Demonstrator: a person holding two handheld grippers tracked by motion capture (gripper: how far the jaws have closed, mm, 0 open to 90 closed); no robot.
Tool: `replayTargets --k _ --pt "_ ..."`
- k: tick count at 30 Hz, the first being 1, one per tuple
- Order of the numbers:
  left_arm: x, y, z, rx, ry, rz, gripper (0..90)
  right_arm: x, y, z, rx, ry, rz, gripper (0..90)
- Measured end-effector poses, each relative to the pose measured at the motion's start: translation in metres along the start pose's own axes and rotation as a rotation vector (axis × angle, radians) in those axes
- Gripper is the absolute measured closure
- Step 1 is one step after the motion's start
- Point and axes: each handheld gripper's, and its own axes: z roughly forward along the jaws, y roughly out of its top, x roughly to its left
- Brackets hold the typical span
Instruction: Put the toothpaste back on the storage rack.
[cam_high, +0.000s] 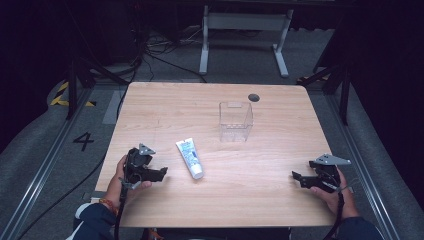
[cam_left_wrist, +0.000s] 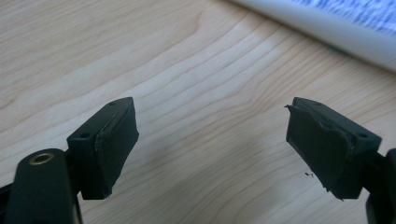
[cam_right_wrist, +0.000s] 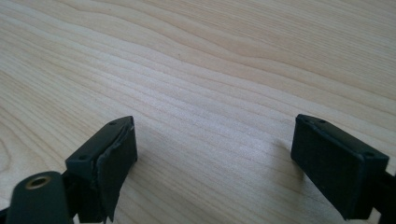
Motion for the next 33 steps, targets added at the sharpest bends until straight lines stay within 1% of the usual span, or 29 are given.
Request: replayTargets --k 1,2,3,4,5,6,7,8,9,10,12,13,14,16,17,19,20,21,23,24,25,26,28,30,32,33 --pt "-0.003 0.004 -0.001 -0.005 -0.006 -0.006 17.2 0.0 0.0 0.0 0.0 0.0 0.0 14.7" --pt "-0.003 0.004 -0.001 -0.005 -0.006 -0.006 17.2 0.0 0.0 0.0 0.0 0.0 0.0 14.7" --pt "-0.005 0.009 -0.001 -0.016 -0.008 -0.013 17.2 0.0 0.0 0.0 0.0 0.0 0.0 14.6" --pt "-0.007 0.013 -0.001 -0.017 -0.015 -0.021 17.2 0.0 0.0 0.0 0.0 0.0 0.0 14.6" --pt "-0.012 0.022 0.0 -0.015 -0.01 -0.034 17.2 0.0 0.0 0.0 0.0 0.0 0.0 14.7" --pt "-0.012 0.022 0.0 -0.015 -0.01 -0.034 17.2 0.0 0.0 0.0 0.0 0.0 0.0 14.7" --pt "-0.016 0.028 0.002 -0.022 0.0 -0.038 17.2 0.0 0.0 0.0 0.0 0.0 0.0 14.7" --pt "-0.018 0.032 0.004 -0.02 -0.004 -0.038 17.3 0.0 0.0 0.0 0.0 0.0 0.0 14.6" --pt "-0.021 0.036 0.005 -0.017 -0.016 -0.041 17.6 0.0 0.0 0.0 0.0 0.0 0.0 14.6" --pt "-0.024 0.041 0.007 -0.017 -0.018 -0.04 17.5 0.0 0.0 0.0 0.0 0.0 0.0 14.6" --pt "-0.028 0.049 0.01 -0.015 -0.026 -0.051 17.5 0.0 0.0 0.0 0.0 0.0 0.0 14.7" --pt "-0.031 0.056 0.013 -0.013 -0.036 -0.065 17.5 0.0 0.0 0.0 0.0 0.0 0.0 14.7" --pt "-0.032 0.059 0.015 0.001 -0.035 -0.077 17.5 0.0 0.0 0.0 0.0 0.0 0.0 14.7" --pt "-0.033 0.065 0.02 0.026 -0.036 -0.122 18.6 0.0 0.0 0.0 0.0 0.0 0.0 14.7" --pt "-0.033 0.067 0.023 0.039 -0.036 -0.155 19.3 0.0 0.0 0.0 0.0 0.0 0.0 14.7" --pt "-0.032 0.071 0.029 0.051 -0.052 -0.187 19.9 0.0 0.0 0.0 0.0 0.0 0.0 14.7" --pt "-0.032 0.071 0.029 0.051 -0.052 -0.187 19.7 0.0 0.0 0.0 0.0 0.0 0.0 14.7" --pt "-0.033 0.074 0.034 0.06 -0.036 -0.207 19.6 0.0 0.0 0.0 0.0 0.0 0.0 14.6" --pt "-0.033 0.076 0.037 0.067 -0.033 -0.207 19.6 0.0 0.0 0.0 0.0 0.0 0.0 14.6" --pt "-0.034 0.077 0.041 0.077 -0.032 -0.226 19.6 0.0 0.0 0.0 0.0 0.0 0.0 14.6" --pt "-0.034 0.078 0.043 0.081 -0.032 -0.233 19.6 0.0 0.0 0.0 0.0 0.0 0.0 14.7" --pt "-0.036 0.08 0.046 0.091 -0.028 -0.24 19.5 0.0 0.0 0.0 0.0 0.0 0.0 14.7" --pt "-0.036 0.081 0.049 0.093 -0.027 -0.239 19.6 0.0 0.0 0.0 0.0 0.0 0.0 14.6" --pt "-0.039 0.084 0.055 0.104 -0.016 -0.258 19.2 0.0 0.0 0.0 0.0 0.0 0.0 14.6" --pt "-0.039 0.085 0.058 0.113 -0.015 -0.262 19.3 0.0 0.0 0.0 0.0 0.0 0.0 14.7" --pt "-0.04 0.086 0.061 0.119 -0.013 -0.279 19.3 0.0 0.0 0.0 0.0 0.0 0.0 14.6"
